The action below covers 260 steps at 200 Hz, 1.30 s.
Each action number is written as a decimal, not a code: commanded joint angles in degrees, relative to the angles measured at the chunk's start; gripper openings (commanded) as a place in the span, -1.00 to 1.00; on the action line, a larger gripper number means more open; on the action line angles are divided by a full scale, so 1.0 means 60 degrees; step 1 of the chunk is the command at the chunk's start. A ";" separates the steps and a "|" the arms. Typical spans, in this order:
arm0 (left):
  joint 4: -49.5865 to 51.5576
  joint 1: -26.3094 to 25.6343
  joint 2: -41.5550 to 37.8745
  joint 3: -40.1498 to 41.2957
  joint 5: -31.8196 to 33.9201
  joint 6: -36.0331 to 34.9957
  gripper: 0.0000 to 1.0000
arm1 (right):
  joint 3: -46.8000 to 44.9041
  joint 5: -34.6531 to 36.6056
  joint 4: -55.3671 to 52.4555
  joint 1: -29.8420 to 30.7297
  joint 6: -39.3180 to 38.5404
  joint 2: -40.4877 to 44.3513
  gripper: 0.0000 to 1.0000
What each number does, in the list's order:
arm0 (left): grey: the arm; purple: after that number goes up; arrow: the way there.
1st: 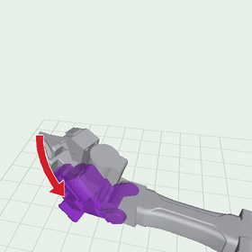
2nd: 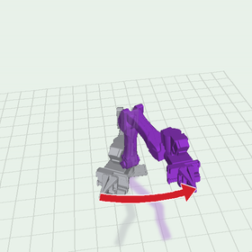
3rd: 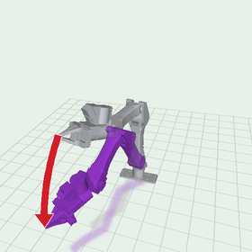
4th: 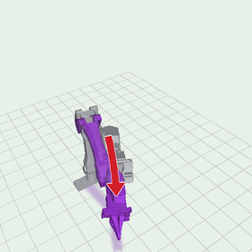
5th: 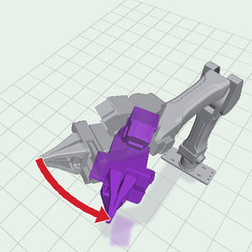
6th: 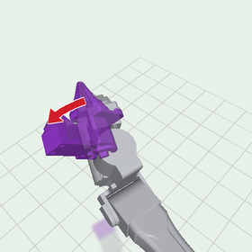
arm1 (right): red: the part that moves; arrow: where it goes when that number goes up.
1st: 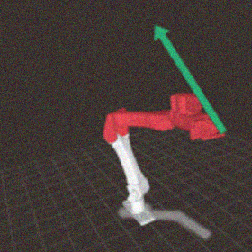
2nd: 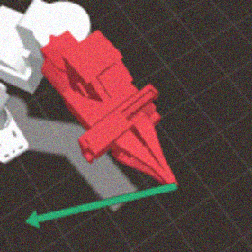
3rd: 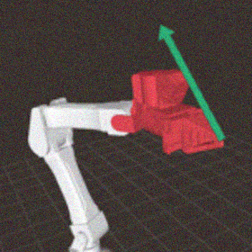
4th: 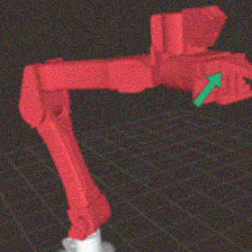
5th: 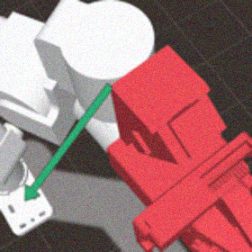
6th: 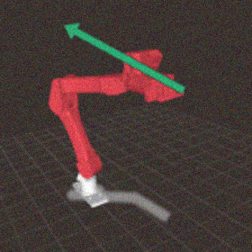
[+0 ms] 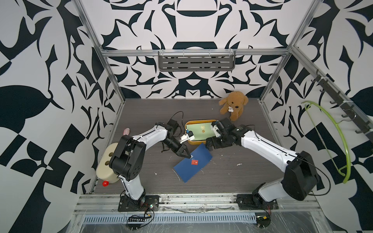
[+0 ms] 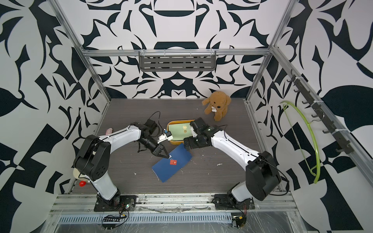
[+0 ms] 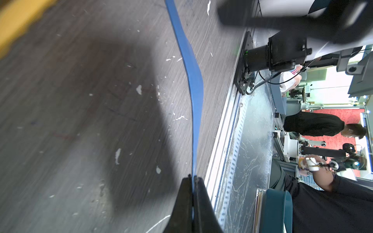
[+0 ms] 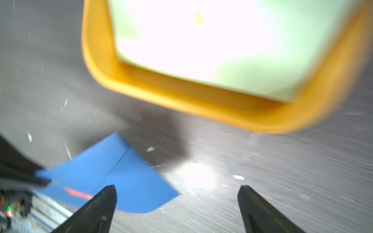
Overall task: Put the sealed envelopes into the storage box
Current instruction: Pick up the envelope from the center of the board, then pick up the storage box at the center of the board.
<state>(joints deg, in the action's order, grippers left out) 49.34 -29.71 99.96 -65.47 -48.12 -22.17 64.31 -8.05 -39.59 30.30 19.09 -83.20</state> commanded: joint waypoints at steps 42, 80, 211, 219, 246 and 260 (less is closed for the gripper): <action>0.1377 -0.0072 -0.0399 -0.1254 0.1214 0.0224 -1.00 | 0.1153 0.0167 0.0102 -0.1802 0.0462 -0.0689 0.38; 0.1959 -0.0065 -0.0728 -0.1947 0.1751 0.0138 -1.00 | 0.1497 0.0317 0.0498 -0.2160 0.0621 -0.1714 -0.10; 0.2938 0.0239 -0.0668 -0.4870 0.3675 -0.0443 -1.00 | 0.1644 -0.0414 0.0592 -0.2428 -0.0044 -0.2962 -0.80; 0.2890 0.0242 -0.0566 -0.5082 0.3868 -0.0486 -1.00 | 0.1542 -0.0527 0.0621 -0.2416 -0.0066 -0.2896 -0.81; 0.2909 0.0243 -0.0101 -0.5943 0.4421 -0.0743 -1.00 | 0.1259 -0.0704 0.0605 -0.2208 -0.0320 -0.2574 -0.85; 0.3075 0.0239 0.0309 -0.6595 0.4438 -0.0919 -1.00 | 0.1138 -0.0850 0.0601 -0.1991 -0.0476 -0.2422 -0.87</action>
<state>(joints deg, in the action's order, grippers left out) 65.60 -28.47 98.15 -100.01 -23.64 -24.88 72.05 -10.22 -35.51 16.27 19.22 -101.41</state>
